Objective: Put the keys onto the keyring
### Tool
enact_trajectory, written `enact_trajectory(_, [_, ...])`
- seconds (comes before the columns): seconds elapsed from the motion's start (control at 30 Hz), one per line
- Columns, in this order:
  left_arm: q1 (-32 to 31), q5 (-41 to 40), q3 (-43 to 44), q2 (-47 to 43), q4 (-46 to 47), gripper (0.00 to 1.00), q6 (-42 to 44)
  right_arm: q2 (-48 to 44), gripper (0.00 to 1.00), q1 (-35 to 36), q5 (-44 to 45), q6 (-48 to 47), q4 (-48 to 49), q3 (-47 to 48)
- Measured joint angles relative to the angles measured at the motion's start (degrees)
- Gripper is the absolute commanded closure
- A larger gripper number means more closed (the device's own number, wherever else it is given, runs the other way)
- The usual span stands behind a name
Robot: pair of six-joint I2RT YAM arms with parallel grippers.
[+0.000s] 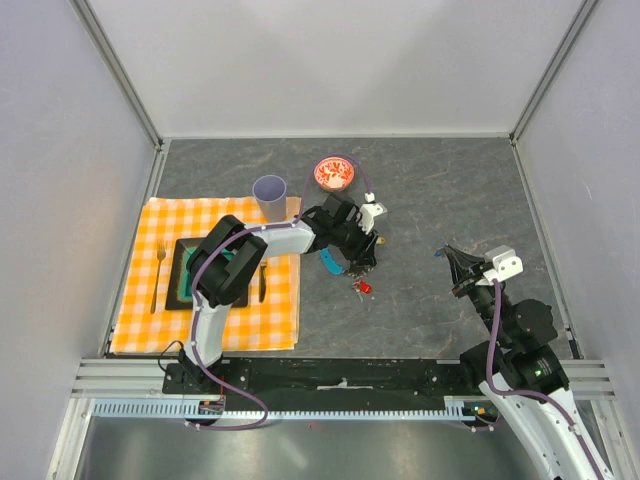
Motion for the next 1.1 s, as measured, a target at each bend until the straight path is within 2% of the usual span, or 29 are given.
enact_trajectory(0.27, [-0.96,-11.85,-2.71,-1.31,6.60,0.52,-9.25,0.00,1.00,0.00,0.00,0.00,0.00,0.00])
enact_trajectory(0.5, [-0.83,-16.48,-2.69,-1.31,7.85,0.59,-12.11,-0.31,1.00,0.00,0.00,0.00,0.02,0.00])
enact_trajectory(0.7, [-0.83,-17.07,-2.69,-1.29,7.67,0.73,-12.22,-0.35,1.00,0.00,0.00,0.02,0.09,0.00])
enact_trajectory(0.73, [-0.81,-17.25,-2.69,-1.27,7.65,0.78,-12.26,-0.37,1.00,0.00,0.00,0.02,0.09,0.00])
enact_trajectory(0.87, [-0.81,-17.73,-2.54,-1.09,7.72,0.90,-12.74,-0.37,1.00,0.00,0.00,0.02,0.20,0.00])
enact_trajectory(1.1, [-0.83,-17.86,-2.82,-1.70,7.82,0.96,-13.40,-0.39,1.00,0.00,0.00,0.02,0.17,0.00])
